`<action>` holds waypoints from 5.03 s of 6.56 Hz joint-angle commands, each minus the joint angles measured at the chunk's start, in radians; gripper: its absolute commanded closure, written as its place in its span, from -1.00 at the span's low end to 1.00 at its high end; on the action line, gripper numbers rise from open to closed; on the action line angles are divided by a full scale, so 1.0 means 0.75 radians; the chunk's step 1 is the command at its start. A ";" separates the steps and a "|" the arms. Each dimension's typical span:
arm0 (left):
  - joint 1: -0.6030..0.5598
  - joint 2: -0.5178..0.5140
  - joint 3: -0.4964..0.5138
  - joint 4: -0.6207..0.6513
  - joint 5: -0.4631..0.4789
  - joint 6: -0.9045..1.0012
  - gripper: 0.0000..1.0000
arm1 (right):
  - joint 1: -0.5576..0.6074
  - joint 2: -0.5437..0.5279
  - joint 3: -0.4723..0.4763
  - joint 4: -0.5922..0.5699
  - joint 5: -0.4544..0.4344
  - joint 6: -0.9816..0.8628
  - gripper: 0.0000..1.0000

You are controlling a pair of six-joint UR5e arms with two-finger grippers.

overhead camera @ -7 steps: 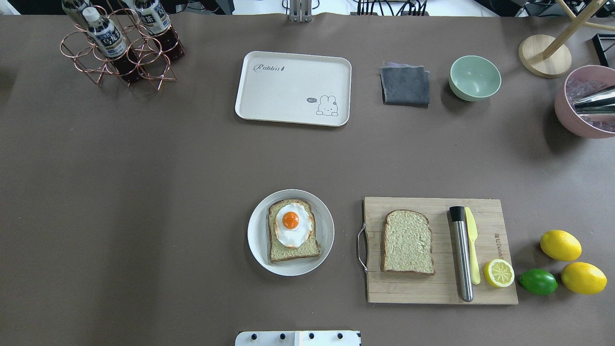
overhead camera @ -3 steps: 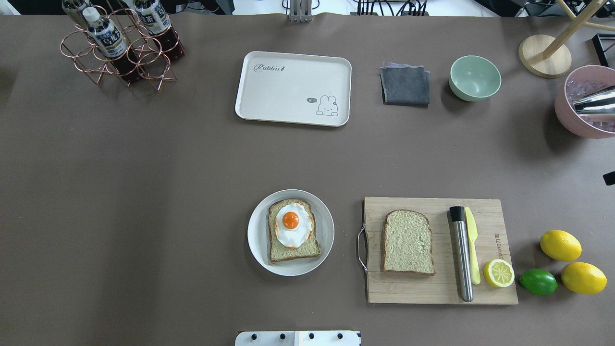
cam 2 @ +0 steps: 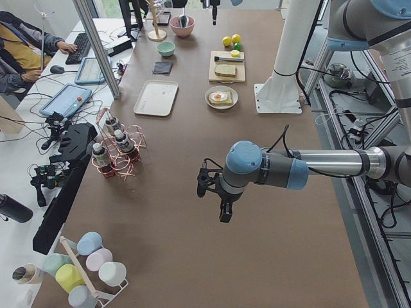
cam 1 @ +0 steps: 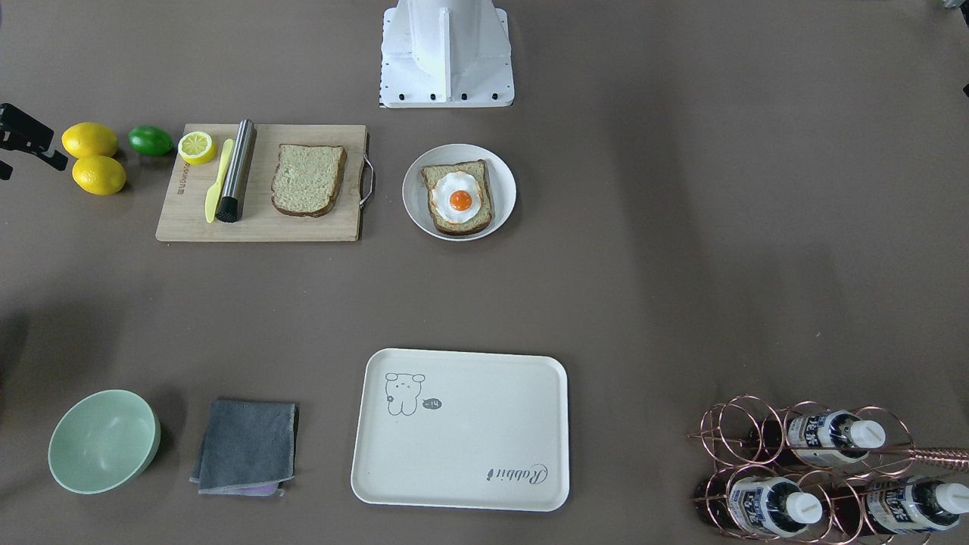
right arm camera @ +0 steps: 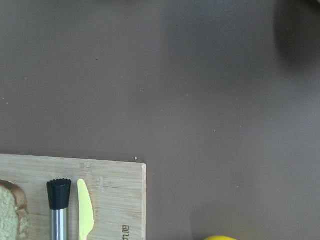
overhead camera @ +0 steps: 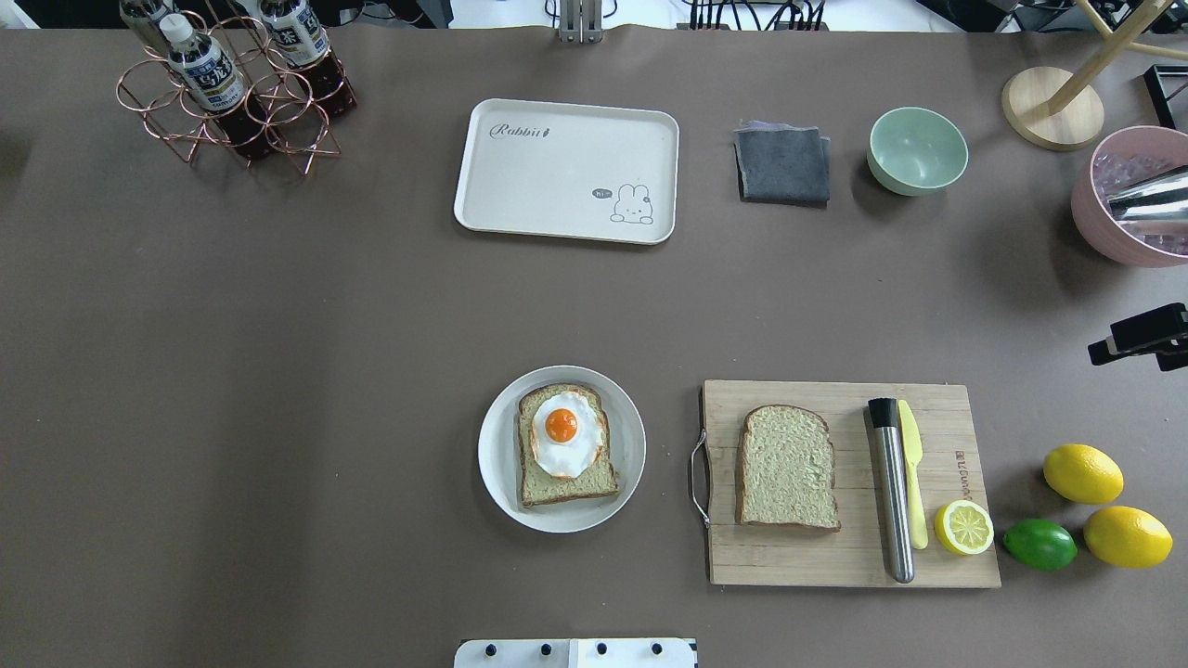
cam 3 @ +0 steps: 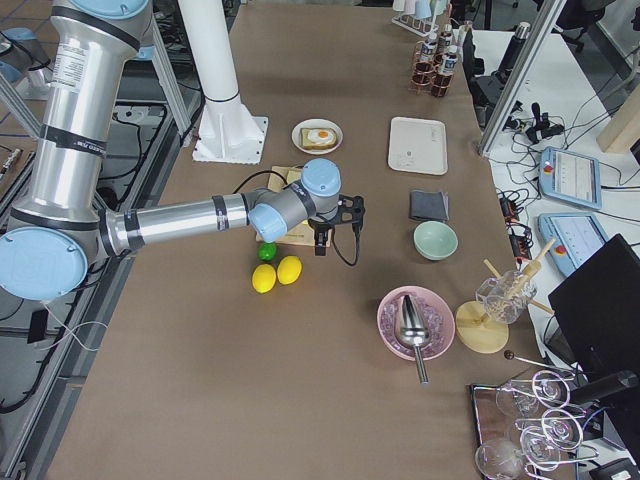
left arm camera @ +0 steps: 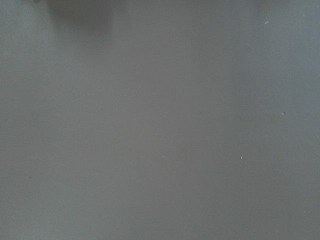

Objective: Make sandwich and place on tray
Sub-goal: 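Move the right gripper over the bread slice on the cutting board and grasp it, then lift the bread slice with the right gripper and carry it toward the egg plate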

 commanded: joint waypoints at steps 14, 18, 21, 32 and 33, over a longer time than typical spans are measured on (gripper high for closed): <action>0.002 -0.030 -0.013 0.004 0.010 -0.003 -0.95 | -0.843 0.283 0.107 0.037 -0.653 0.887 -0.70; 0.002 -0.040 -0.005 0.006 0.010 -0.003 -0.95 | -0.934 0.335 0.043 0.035 -0.739 0.898 -0.52; 0.002 -0.040 -0.005 0.004 0.010 -0.003 -0.95 | -0.944 0.337 0.009 0.041 -0.741 0.898 -0.37; 0.000 -0.046 0.008 0.004 0.010 -0.003 -0.95 | -0.850 0.522 0.048 0.049 -0.616 1.039 1.00; 0.000 -0.046 0.008 0.004 0.010 -0.003 -0.95 | -0.850 0.557 0.049 0.053 -0.616 1.058 1.00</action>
